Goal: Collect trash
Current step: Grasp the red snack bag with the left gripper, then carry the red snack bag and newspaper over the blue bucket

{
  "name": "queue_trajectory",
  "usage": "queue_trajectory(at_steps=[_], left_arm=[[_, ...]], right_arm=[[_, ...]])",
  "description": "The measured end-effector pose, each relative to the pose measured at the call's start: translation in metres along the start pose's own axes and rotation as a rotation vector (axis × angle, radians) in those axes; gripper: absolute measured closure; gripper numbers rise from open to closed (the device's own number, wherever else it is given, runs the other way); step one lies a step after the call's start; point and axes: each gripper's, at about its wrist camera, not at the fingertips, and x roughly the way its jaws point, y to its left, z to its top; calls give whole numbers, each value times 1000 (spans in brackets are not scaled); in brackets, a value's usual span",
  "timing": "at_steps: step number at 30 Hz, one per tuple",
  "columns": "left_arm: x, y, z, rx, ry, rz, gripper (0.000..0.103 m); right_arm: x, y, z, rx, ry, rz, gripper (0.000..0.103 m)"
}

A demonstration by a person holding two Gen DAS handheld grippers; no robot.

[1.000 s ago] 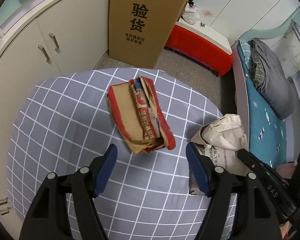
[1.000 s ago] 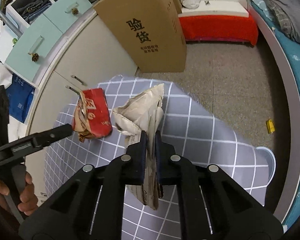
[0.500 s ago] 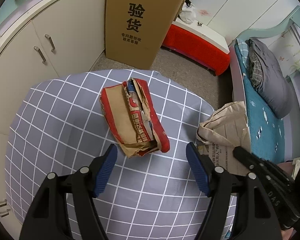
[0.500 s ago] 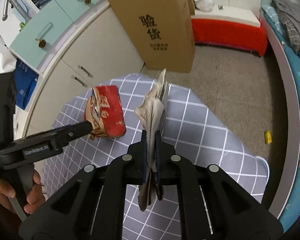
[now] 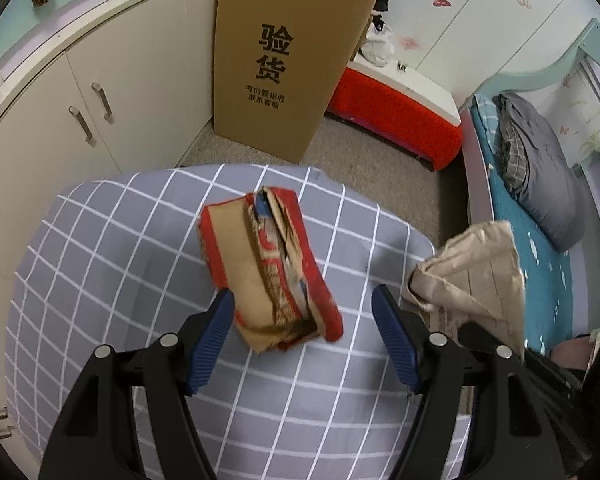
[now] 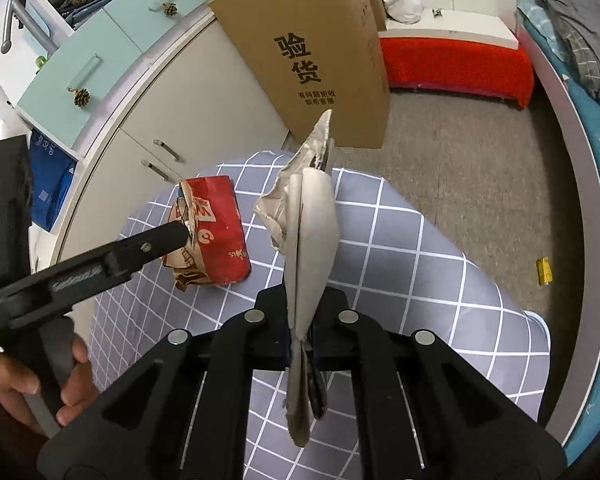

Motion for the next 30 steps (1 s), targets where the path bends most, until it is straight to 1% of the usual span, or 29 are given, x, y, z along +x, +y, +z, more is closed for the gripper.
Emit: queue_trajectory(at_steps=[4,7,8,9,10,12,14,19,24,27,30], left_arm=[[17,-2,3,11,5,14,42],[30,-2,4,15,28,60,50],[33,-2,3,15,34,71,58],[33,-2,4,26,21,104,77],[32,-1,4,31,9,114,84],[28,5,3,6,18,55,86],[19,3,0,14,-4,66,87],[-16,-6,-9,27,-49,37,87],[-47,-42,-32,79,-67,8,87],[-60,-69,-50,110,-70,-9,87],[-73,-105,-73,149,-68,-27,87]], right_arm=[[-1,-2,-1,6,-17,-1,96],[-1,-1,-3,6,-23,4,96],[-1,-1,-4,6,-26,6,96],[-1,0,-5,8,-29,9,96],[-1,-1,-6,12,-33,12,96],[-4,-2,-8,16,-37,22,96],[-8,-1,-8,18,-42,30,96],[-25,-2,-10,22,-58,52,96],[-54,-11,-15,12,-81,54,96],[-80,-26,-22,18,-98,54,96],[-106,-43,-31,22,-116,48,96]])
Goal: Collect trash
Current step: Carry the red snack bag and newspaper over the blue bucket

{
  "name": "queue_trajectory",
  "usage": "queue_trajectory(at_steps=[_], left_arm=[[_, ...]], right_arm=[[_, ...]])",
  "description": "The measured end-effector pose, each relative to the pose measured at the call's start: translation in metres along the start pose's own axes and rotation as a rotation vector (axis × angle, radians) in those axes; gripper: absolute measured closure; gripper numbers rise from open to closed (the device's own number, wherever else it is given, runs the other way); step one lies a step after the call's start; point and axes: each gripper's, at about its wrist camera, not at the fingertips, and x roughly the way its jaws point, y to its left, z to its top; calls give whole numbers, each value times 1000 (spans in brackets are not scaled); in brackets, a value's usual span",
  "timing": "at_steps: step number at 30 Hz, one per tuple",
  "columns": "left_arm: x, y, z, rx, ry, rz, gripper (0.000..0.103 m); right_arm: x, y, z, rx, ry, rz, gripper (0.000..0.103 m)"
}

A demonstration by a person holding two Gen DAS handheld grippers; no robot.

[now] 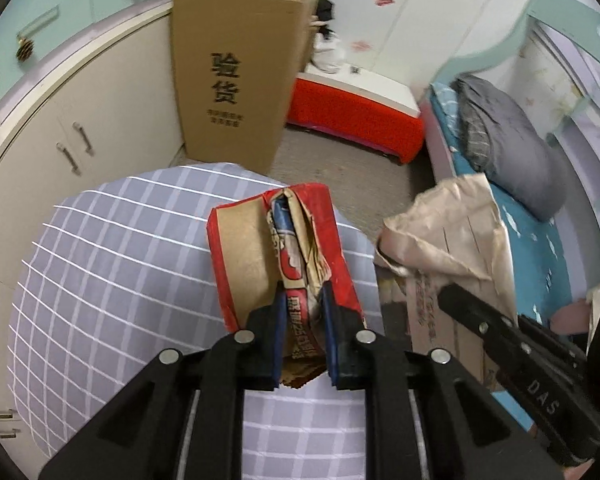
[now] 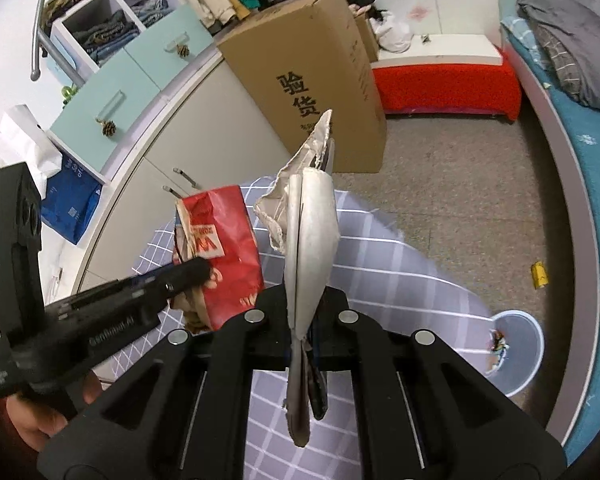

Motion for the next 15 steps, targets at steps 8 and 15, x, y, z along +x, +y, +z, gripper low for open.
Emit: queue_trajectory(at_steps=[8,15], left_arm=[[-24,-104,-34,104,-8,-39,87],[-34,-204,-59,219,-4,-67,87]], right_arm=[[-90,-67,-18,49,-65,-35,96],[-168,-139,-40,128,-142,-99,96]])
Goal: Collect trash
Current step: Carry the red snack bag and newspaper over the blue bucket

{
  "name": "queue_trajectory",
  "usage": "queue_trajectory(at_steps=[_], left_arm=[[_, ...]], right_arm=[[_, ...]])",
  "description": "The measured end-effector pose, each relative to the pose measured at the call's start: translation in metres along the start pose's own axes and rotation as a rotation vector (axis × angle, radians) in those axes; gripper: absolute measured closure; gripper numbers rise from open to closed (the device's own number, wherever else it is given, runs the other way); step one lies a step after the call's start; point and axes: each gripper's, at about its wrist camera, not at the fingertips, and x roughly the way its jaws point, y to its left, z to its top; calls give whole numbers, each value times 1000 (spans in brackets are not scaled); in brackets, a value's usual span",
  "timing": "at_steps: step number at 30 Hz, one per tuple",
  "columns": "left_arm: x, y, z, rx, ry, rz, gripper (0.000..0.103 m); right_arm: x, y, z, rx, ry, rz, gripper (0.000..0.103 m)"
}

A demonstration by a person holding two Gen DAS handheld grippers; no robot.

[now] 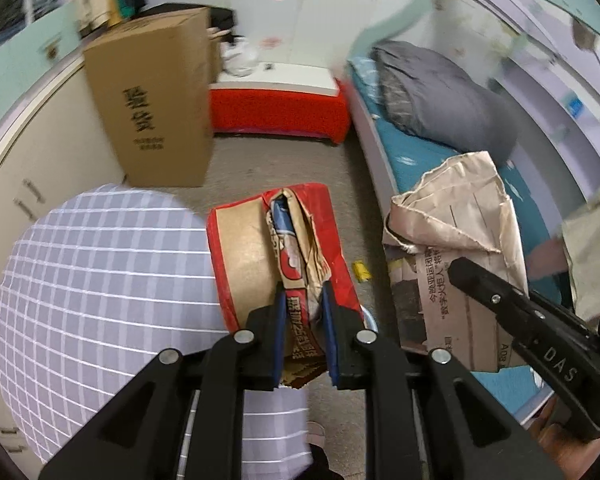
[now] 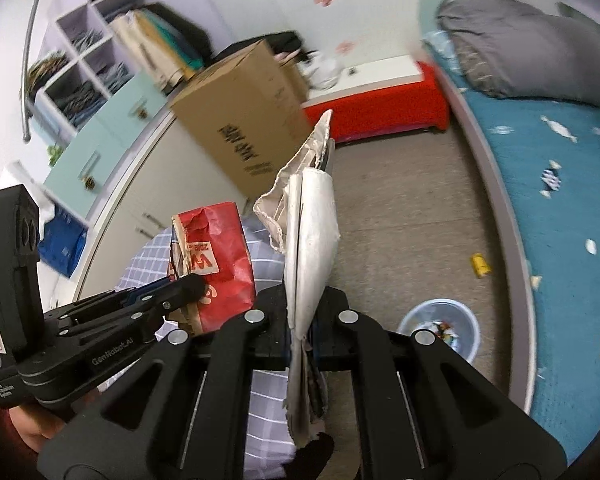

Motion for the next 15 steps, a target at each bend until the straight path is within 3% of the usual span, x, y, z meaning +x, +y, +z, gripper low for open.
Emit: queue_trajectory(at_steps=[9,15], left_arm=[[20,-105,-1,124,49,-48,86],[42,-148,8,176,76,-72,86]], right_arm=[[-59,-89,-14,99,-56,-92,96],[-83,-130,-18,153,-82,-138,96]])
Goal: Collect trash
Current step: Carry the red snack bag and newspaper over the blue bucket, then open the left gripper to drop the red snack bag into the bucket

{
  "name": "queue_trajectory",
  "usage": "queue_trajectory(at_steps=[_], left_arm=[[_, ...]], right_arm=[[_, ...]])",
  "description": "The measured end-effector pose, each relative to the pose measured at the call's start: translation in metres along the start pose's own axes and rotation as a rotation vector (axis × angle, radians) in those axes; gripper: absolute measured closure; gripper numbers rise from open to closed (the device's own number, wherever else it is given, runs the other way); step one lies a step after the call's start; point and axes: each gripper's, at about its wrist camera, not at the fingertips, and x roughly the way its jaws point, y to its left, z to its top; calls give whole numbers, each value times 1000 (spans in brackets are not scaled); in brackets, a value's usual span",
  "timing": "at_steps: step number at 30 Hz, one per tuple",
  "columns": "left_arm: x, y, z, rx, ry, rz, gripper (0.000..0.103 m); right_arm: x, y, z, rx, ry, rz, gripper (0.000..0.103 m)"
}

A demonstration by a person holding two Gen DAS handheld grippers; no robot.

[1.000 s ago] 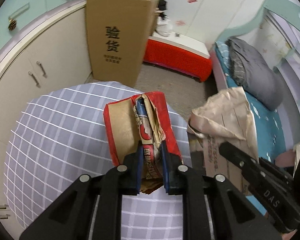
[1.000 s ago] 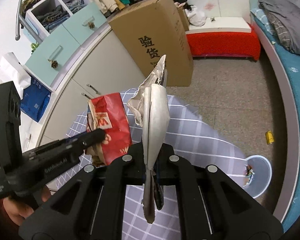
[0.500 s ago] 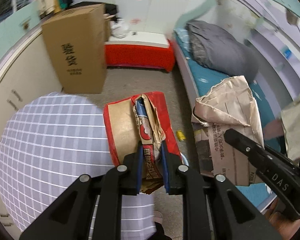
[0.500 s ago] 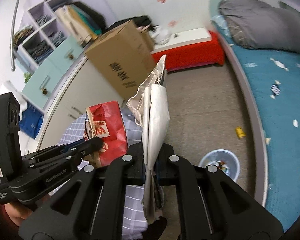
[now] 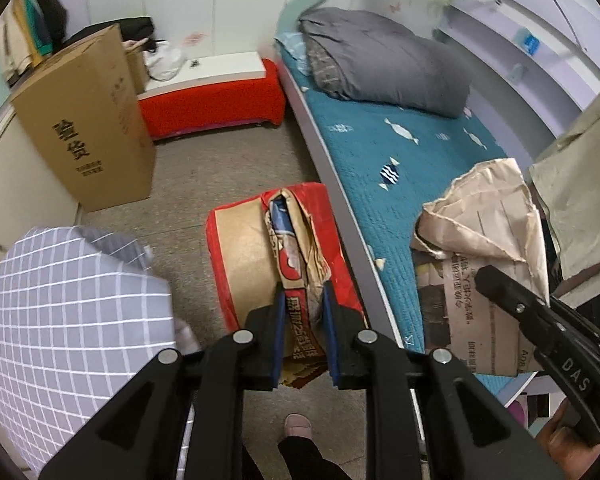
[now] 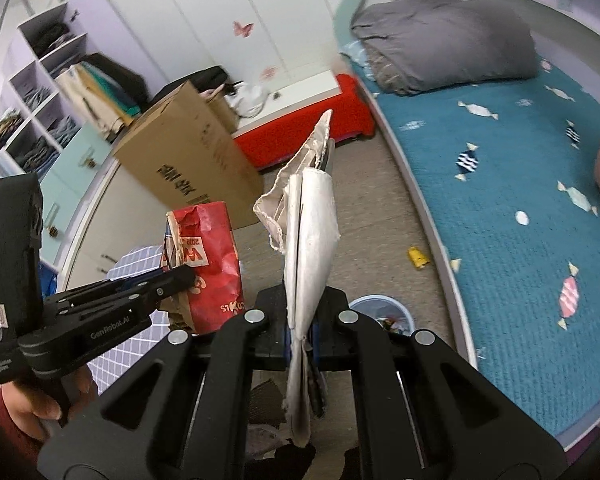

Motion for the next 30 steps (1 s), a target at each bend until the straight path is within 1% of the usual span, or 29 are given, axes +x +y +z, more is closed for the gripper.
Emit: queue_trajectory(at_steps=[4,8,10,11,13,14,18,23,30], left_arm=[[12,-21,10,34,12,-15,85],[21,-28,19,45,14,-19,80],[26,-28,23,49,30,-26,65],[29,-28,24,51,38,-28,53],[27,-28,24,48,25,-35,47],[27,-28,25,44,19,-26,42],[27,-28,25,45,15,-12,38],[21,-24,23,37,13,7,37],[7,-13,18,24,-7,38,32]], right_arm=[[-7,-18,4,25,-17,-19,96],[-11,-29,7,40,-30,-29,96],[-10,-32,8,46,-28,-32,96],[-9,-33,9,49,-27,-34,96],[-6,-35,11,52,-25,-33,96],[-5,-36,11,51,-22,-34,96],[-1,-37,12,49,-12,-27,96],[2,-32,12,35,-2,-8,96],[9,-16,9,5,18,25,96]])
